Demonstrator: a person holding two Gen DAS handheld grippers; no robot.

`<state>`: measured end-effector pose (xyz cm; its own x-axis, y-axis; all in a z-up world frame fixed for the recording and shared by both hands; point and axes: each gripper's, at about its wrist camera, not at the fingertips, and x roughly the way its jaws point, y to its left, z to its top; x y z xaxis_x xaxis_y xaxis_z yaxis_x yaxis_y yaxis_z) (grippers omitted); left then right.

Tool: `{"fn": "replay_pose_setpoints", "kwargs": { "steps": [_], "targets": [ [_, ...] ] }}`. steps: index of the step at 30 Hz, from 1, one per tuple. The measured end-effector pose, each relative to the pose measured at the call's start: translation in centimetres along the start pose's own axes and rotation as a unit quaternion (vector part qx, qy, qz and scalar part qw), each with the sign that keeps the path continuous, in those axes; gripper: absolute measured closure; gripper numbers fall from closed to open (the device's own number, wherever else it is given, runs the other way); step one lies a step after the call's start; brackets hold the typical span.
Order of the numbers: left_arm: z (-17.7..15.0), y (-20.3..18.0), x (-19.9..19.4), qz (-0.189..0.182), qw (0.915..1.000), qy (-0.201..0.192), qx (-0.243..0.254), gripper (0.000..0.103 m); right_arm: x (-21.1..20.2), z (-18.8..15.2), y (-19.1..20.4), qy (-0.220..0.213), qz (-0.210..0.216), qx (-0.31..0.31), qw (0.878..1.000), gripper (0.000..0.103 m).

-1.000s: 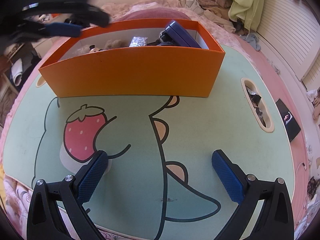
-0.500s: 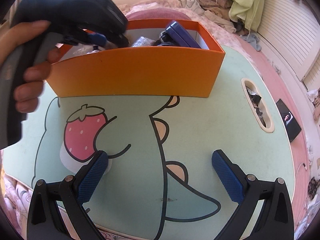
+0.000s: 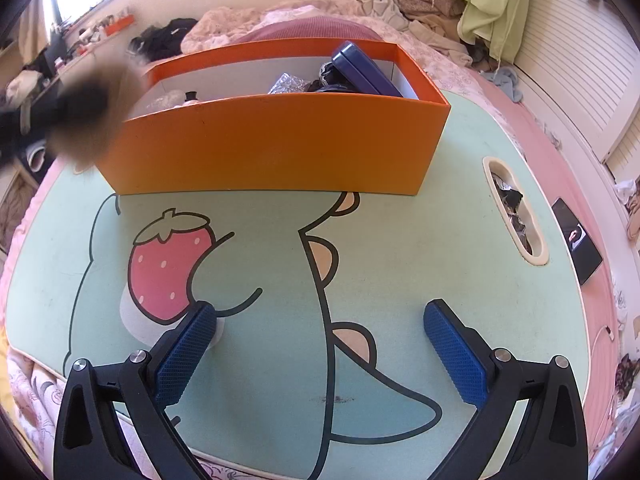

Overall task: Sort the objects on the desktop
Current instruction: 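Grasp the brown fuzzy ball from the orange box with the left gripper, then place the fuzzy ball on the table beside the box, open left gripper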

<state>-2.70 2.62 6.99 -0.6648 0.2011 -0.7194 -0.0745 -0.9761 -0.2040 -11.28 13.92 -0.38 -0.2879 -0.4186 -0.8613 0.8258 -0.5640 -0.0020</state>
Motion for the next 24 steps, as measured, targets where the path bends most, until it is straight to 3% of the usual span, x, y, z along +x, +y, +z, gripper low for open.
{"fn": "replay_pose_setpoints", "kwargs": {
  "steps": [3,6,7,8,10,15,18,19,24],
  "targets": [
    [-1.3,0.7,1.8,-0.003,0.9997,0.015,-0.017,0.074,0.0,0.0,0.0,0.0,0.0,0.0,1.0,0.0],
    [-2.2,1.0,2.4,-0.017,0.9985,0.041,-0.031,0.063,0.0,0.0,0.0,0.0,0.0,0.0,1.0,0.0],
    [-2.5,1.2,2.0,-0.017,0.9988,0.033,-0.033,0.056,0.0,0.0,0.0,0.0,0.0,0.0,1.0,0.0],
    [-2.9,1.3,1.6,-0.009,0.9991,0.026,-0.033,0.04,0.0,0.0,0.0,0.0,0.0,0.0,1.0,0.0],
    [-3.9,1.4,0.8,0.016,0.9992,0.016,-0.034,0.018,0.0,0.0,0.0,0.0,0.0,0.0,1.0,0.0],
    [-6.7,2.2,1.2,0.049,0.9971,0.048,-0.034,0.018,-0.1,-0.1,0.1,0.0,0.0,0.0,1.0,0.0],
    [-7.5,1.8,1.5,0.093,0.9944,0.05,-0.013,0.015,-0.2,-0.2,0.1,0.0,0.0,-0.001,1.0,0.0],
    [-7.5,1.6,1.9,0.112,0.992,0.058,-0.004,0.012,-0.1,-0.2,0.0,0.0,0.001,0.0,1.0,0.0],
    [-7.8,2.4,2.3,0.137,0.9885,0.062,-0.014,0.0,-0.1,0.0,0.2,-0.001,-0.002,0.005,1.0,0.0]
  ]
}}
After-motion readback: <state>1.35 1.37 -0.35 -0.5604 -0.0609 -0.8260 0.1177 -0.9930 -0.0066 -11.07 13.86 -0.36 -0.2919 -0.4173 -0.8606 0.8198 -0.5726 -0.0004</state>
